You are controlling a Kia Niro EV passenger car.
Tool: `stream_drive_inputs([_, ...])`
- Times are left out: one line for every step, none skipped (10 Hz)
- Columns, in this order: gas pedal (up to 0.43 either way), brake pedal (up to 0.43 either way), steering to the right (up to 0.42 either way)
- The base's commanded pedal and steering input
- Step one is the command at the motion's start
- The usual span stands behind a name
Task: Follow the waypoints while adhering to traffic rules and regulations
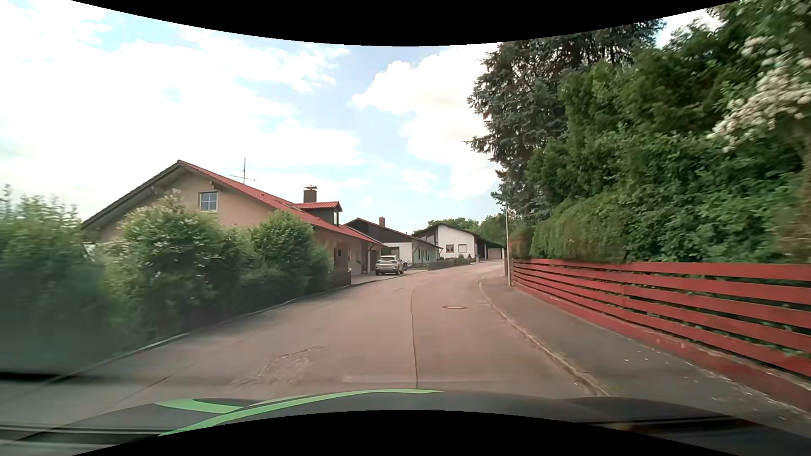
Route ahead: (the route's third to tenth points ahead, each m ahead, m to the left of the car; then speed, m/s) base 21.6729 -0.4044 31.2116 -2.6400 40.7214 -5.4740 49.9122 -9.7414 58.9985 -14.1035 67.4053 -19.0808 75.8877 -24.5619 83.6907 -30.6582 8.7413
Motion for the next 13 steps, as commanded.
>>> stream_drive_inputs([0.087, 0.0, 0.04])
stream_drive_inputs([0.079, 0.0, 0.04])
stream_drive_inputs([0.067, 0.0, 0.04])
stream_drive_inputs([0.047, 0.0, 0.04])
stream_drive_inputs([0.047, 0.0, 0.04])
stream_drive_inputs([0.039, 0.0, 0.04])
stream_drive_inputs([0.028, 0.0, 0.04])
stream_drive_inputs([0.028, 0.0, 0.04])
stream_drive_inputs([0.028, 0.0, 0.04])
stream_drive_inputs([0.028, 0.0, 0.04])
stream_drive_inputs([0.028, 0.0, 0.04])
stream_drive_inputs([0.028, 0.0, 0.04])
stream_drive_inputs([0.028, 0.0, 0.04])
